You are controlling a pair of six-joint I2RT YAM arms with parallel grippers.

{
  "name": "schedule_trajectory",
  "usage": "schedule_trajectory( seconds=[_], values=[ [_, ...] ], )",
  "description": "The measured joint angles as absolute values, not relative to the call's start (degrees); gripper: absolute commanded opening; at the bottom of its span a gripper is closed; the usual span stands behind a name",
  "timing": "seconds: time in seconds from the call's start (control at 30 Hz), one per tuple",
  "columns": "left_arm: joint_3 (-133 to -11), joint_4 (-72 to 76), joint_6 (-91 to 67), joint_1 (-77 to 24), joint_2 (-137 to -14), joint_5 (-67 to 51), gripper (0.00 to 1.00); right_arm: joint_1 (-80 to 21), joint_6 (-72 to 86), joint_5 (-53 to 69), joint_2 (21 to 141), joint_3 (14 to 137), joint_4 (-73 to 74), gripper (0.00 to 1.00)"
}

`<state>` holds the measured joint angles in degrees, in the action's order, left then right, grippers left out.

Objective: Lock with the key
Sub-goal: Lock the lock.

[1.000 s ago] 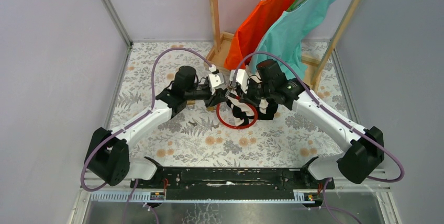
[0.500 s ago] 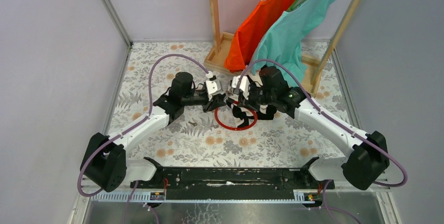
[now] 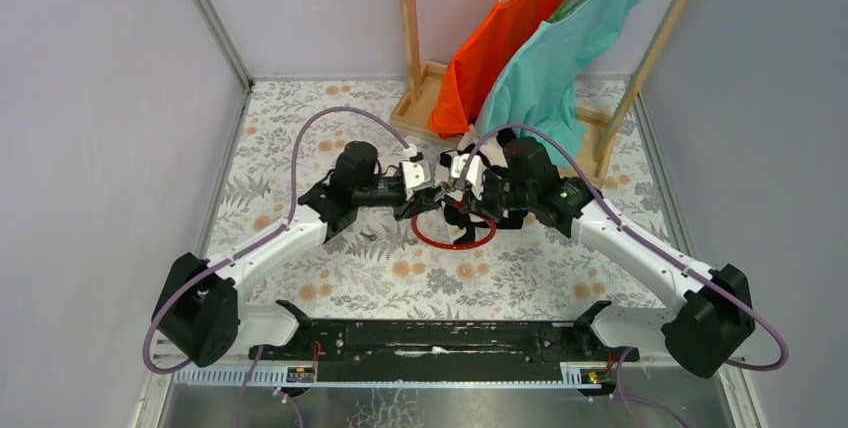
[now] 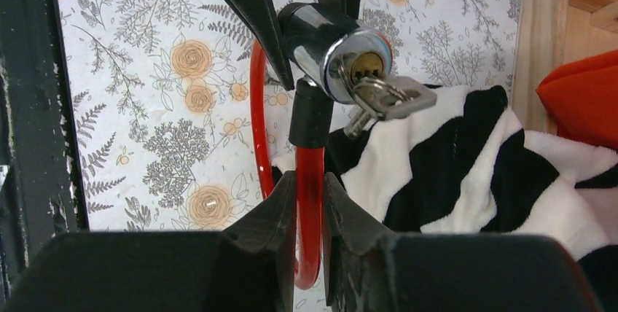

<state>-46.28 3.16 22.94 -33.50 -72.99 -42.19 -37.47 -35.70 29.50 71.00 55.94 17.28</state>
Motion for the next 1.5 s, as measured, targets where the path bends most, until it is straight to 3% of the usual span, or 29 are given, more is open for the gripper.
schedule_trajectory(
  seconds=[0.77, 1.13, 1.5],
  values=[
    [-51.7, 2.6, 19.3, -38.5, -78.7, -36.4, 0.00, -32.3, -30.0, 28.9, 68.4, 52.4, 16.0, 0.38],
    [-51.7, 2.5, 19.2, -39.3, -78.7, -37.0, 0.00, -31.1, -28.3, 27.8, 67.5, 52.7, 17.4, 0.68],
    [-51.8, 2.6, 18.7, -39.8, -79.0, -37.4, 0.00, -30.3, -25.4, 28.1, 63.8, 55.2, 21.6, 0.74]
  ],
)
